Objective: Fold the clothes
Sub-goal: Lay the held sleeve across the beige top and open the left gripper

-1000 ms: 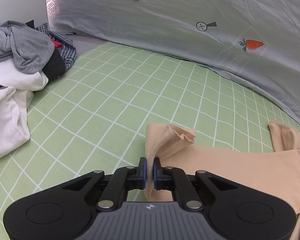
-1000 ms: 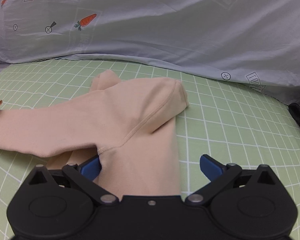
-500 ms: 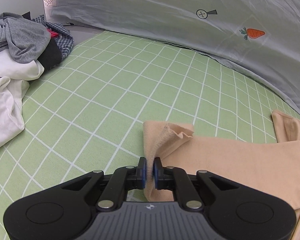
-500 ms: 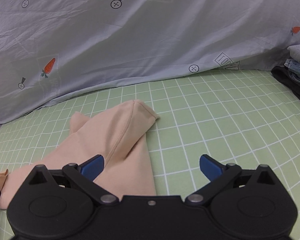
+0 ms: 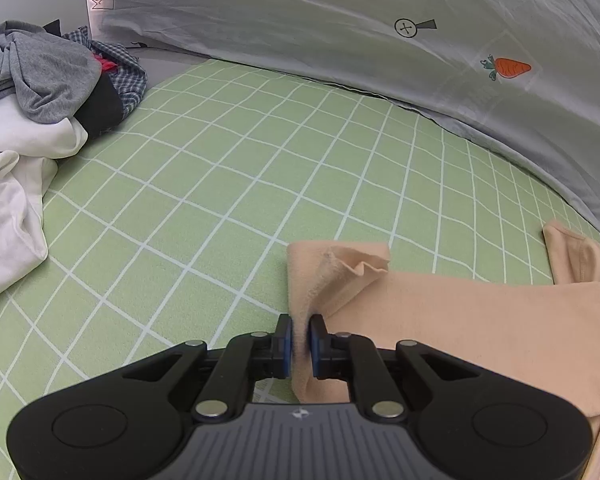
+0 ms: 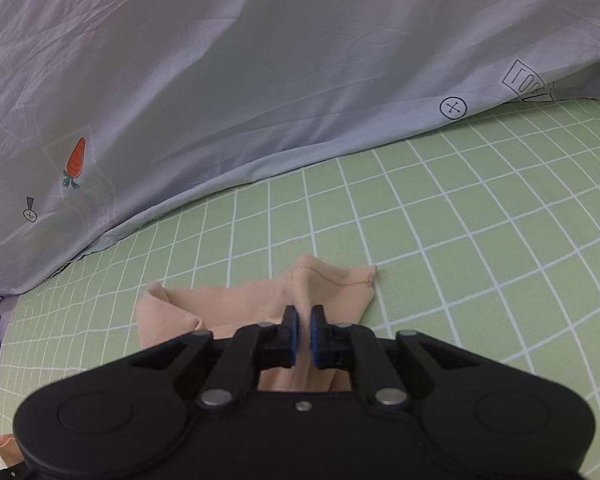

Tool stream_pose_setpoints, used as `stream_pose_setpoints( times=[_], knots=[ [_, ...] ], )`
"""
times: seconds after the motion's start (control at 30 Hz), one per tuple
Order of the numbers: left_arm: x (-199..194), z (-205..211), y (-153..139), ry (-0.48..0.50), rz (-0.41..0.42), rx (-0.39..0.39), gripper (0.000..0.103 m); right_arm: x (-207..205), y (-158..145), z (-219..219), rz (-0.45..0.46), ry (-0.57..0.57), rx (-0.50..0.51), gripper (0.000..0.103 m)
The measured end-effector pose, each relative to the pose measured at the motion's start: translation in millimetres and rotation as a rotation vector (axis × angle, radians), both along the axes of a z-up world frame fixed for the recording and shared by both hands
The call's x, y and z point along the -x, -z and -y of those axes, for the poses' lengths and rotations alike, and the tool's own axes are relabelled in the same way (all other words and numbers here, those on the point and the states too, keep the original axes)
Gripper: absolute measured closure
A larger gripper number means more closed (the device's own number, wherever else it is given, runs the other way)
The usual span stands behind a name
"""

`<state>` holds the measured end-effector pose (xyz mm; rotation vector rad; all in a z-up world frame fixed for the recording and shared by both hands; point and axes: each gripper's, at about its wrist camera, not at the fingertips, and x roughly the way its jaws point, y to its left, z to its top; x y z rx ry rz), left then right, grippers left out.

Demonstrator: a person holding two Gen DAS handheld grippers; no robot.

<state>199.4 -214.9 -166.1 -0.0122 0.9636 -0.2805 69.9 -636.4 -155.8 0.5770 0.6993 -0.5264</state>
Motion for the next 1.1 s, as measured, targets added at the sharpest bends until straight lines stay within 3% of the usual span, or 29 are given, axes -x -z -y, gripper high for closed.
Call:
stream_pose_setpoints(
  times=[0.2,0.33,0.37,0.4,0.43,0.5,0.63,0.83,1.0,1.1],
  knots=[
    [2,0,1,0.003,0.012,-0.002,0.091,-35,6,-2,-0.109,-0.079,0.115,0.098],
    [1,-6,1,-0.027,-0.009,0.035,0.09,-47,1,-8,-0.167,-0.114,0.179,0.093],
    [0,-9,1,-0.04,-0.018,0.051,0.09,-49,-1,-10,-0.181,-0.121,0.195,0.088],
    [-1,-11,1,-0.051,-0.027,0.064,0.09,-49,-5,-11,-0.184,-0.117,0.211,0.069],
    [-2,-12,1,-0.057,-0.034,0.073,0.09,-44,-10,-13,-0.179,-0.105,0.23,0.041],
    [-1,-12,0,-0.047,-0.036,0.069,0.089,-32,-20,-18,-0.166,-0.088,0.265,0.016],
    [2,-17,-2,-0.067,-0.044,0.071,0.085,0,-28,-32,-0.176,-0.073,0.31,0.001],
    [5,-40,-9,-0.157,-0.027,0.109,0.085,63,-22,-48,-0.248,-0.018,0.279,0.001],
    [0,-63,-2,-0.281,-0.092,0.169,0.086,99,-22,-54,-0.261,0.048,0.224,0.001],
    [-1,-61,-2,-0.264,-0.091,0.177,0.077,108,-23,-57,-0.268,0.065,0.218,0.001]
  ],
)
